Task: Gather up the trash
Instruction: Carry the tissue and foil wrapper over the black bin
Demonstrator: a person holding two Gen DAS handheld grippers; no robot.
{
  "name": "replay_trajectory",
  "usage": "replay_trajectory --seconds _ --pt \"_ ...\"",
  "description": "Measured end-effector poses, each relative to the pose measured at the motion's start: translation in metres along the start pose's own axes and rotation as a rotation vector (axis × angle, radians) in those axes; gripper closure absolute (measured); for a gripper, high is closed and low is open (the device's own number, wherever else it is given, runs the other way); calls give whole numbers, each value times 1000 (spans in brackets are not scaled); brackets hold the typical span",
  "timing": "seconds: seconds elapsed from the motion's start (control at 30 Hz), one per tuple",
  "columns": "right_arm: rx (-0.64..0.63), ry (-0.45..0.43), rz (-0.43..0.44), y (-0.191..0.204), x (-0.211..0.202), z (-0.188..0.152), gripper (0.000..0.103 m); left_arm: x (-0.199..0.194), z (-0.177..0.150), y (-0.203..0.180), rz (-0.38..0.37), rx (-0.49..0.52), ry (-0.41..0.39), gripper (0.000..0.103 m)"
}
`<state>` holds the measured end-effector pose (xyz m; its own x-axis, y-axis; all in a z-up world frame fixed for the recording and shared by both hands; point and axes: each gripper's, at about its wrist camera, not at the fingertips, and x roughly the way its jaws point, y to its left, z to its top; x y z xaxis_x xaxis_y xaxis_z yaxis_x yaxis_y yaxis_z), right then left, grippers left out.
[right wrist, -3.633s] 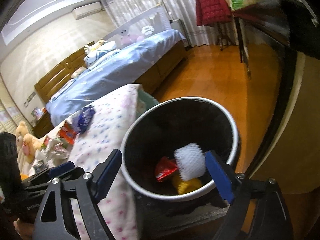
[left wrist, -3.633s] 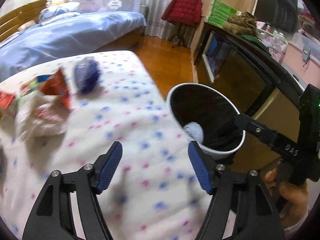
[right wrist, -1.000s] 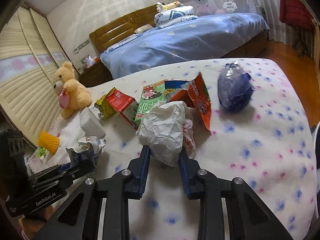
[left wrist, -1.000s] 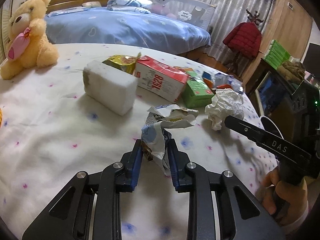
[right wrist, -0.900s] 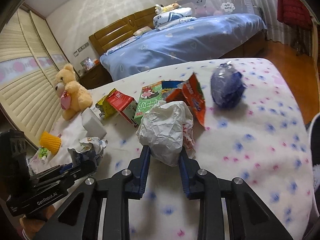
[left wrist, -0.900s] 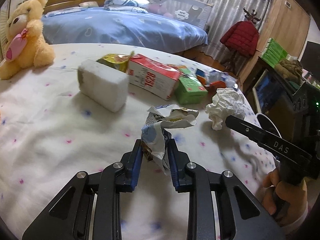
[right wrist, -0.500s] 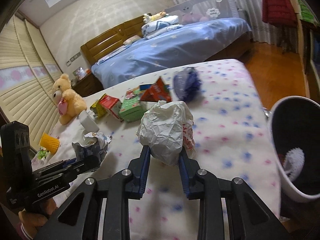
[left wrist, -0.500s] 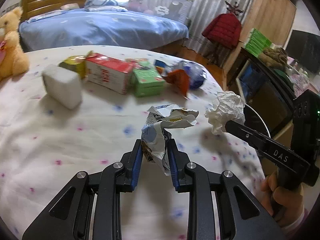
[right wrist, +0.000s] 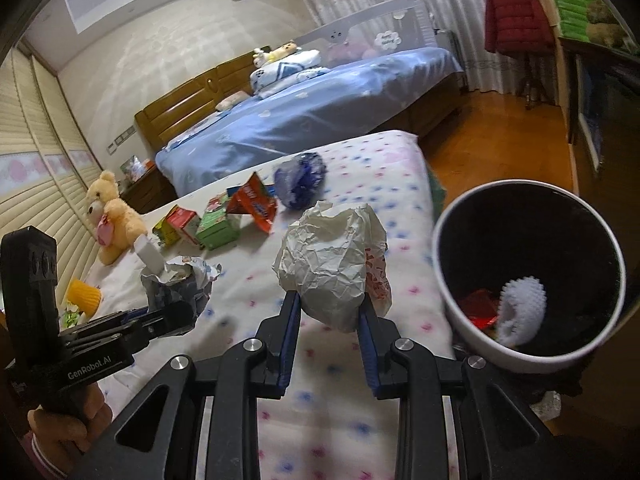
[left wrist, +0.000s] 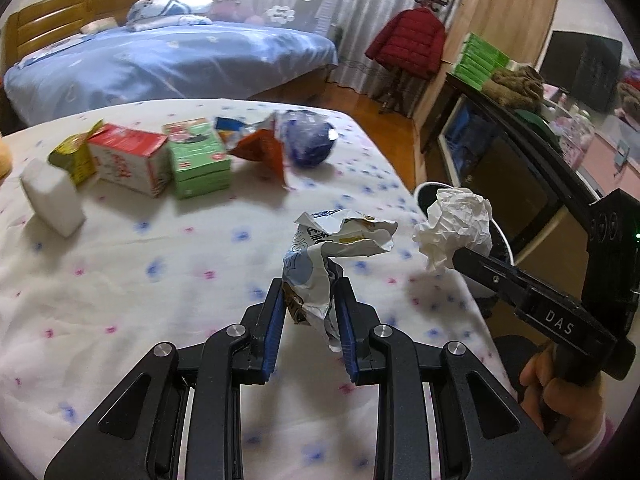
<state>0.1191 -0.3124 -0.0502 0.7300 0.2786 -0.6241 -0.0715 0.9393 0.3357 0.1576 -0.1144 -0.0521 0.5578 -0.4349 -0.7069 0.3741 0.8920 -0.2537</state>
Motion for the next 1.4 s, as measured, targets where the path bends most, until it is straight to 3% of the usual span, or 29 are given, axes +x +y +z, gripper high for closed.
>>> replay_trajectory --seconds 0.63,1.4 --pt "102 -42 -110 -63 -34 -4 75 31 11 -68 -72 116 44 79" --pt "177 -64 -210 -116 -51 2 75 72 35 -124 -120 205 92 79"
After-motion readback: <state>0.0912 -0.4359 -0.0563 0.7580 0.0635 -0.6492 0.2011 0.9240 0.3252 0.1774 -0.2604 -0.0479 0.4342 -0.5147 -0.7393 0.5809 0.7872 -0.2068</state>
